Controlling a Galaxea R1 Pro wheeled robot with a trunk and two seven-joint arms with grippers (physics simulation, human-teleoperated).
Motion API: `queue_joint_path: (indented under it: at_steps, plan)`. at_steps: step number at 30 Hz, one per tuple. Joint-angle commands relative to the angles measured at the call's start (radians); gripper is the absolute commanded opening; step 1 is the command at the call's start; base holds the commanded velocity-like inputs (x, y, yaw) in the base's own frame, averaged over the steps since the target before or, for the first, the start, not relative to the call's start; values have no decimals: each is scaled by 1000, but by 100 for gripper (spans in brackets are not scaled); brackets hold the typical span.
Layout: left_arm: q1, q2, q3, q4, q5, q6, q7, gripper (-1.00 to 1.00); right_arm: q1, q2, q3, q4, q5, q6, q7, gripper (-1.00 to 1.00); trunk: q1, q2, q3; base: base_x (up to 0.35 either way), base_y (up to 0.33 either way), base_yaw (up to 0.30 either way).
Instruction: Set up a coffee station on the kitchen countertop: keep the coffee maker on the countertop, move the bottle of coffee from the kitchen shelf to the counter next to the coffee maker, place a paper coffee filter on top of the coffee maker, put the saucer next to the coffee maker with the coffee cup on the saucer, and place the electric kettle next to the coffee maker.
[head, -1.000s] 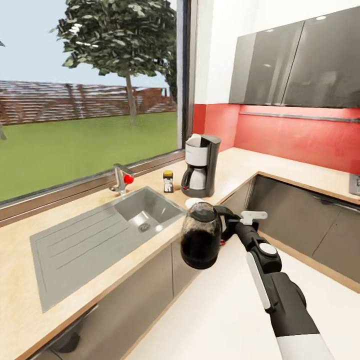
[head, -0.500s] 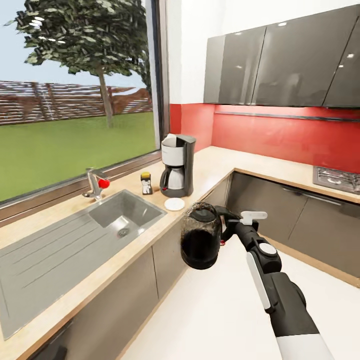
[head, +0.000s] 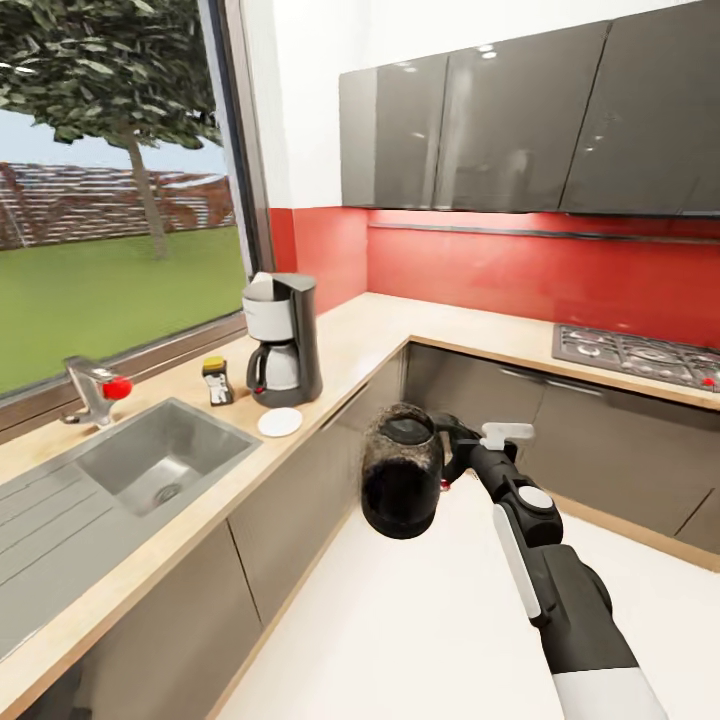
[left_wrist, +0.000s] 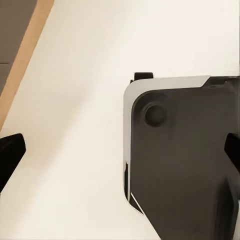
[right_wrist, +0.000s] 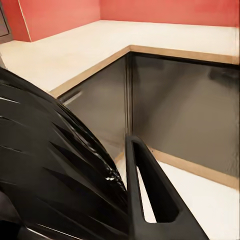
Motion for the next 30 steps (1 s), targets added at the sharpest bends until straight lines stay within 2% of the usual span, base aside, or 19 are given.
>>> queue_joint_path:
  at_steps: [1,24,30]
  plan:
    - [-1,0,9,1,-8,-3,-2,100,-1,0,2,-1,-4,5,-6,-100,1,-2,-2,149,-234,-278]
    - [-1,2,10,1,-8,-3,-2,100,-1,0,2,-1,-3,5,-7,-100,1,-2,-2,228,-206,-277]
    - [-1,2,10,1,-8,-3,-2,100,-1,-2,2,2,1,4,-6,-100,1,-2,-2,329,-44,-60]
